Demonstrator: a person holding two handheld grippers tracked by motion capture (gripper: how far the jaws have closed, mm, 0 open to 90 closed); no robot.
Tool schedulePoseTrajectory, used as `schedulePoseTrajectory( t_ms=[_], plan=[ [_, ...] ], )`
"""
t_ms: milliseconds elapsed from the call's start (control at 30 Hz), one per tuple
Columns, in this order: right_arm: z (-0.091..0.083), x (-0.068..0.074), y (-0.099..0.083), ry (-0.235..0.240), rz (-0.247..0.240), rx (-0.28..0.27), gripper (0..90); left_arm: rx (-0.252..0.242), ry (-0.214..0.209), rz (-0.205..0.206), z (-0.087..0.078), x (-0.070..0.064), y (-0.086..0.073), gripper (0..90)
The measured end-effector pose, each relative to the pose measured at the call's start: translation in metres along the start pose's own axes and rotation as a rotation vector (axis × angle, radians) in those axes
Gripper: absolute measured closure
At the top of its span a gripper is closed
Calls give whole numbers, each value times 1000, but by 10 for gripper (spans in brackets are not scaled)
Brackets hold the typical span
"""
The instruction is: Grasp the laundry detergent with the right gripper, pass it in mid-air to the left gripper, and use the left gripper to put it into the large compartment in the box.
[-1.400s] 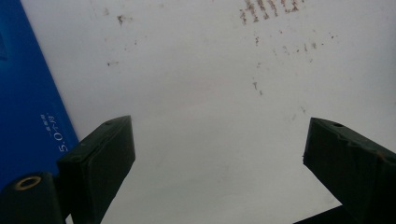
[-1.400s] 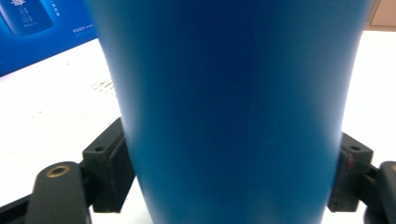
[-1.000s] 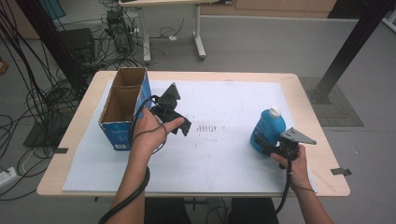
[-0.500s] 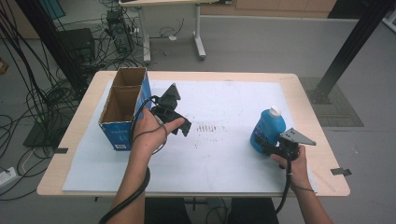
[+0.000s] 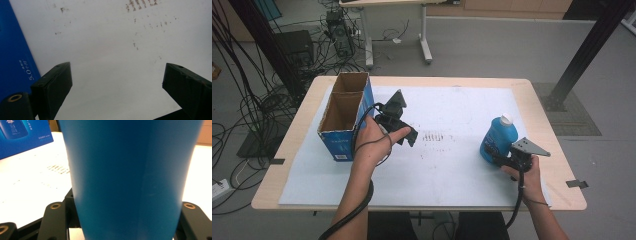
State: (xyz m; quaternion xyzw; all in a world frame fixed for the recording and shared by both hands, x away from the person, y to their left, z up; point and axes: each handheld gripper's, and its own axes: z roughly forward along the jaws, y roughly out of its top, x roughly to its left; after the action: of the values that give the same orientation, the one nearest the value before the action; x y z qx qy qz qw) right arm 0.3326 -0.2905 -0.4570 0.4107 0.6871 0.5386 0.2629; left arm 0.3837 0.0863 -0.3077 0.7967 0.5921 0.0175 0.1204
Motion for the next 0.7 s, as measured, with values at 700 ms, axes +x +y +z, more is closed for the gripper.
schedulePoseTrajectory(
  t_ms=[700],
  plan=[
    [0, 0, 0, -2, -1, -2, 394, -4, 15, 0, -1, 1, 0, 101]
  ],
)
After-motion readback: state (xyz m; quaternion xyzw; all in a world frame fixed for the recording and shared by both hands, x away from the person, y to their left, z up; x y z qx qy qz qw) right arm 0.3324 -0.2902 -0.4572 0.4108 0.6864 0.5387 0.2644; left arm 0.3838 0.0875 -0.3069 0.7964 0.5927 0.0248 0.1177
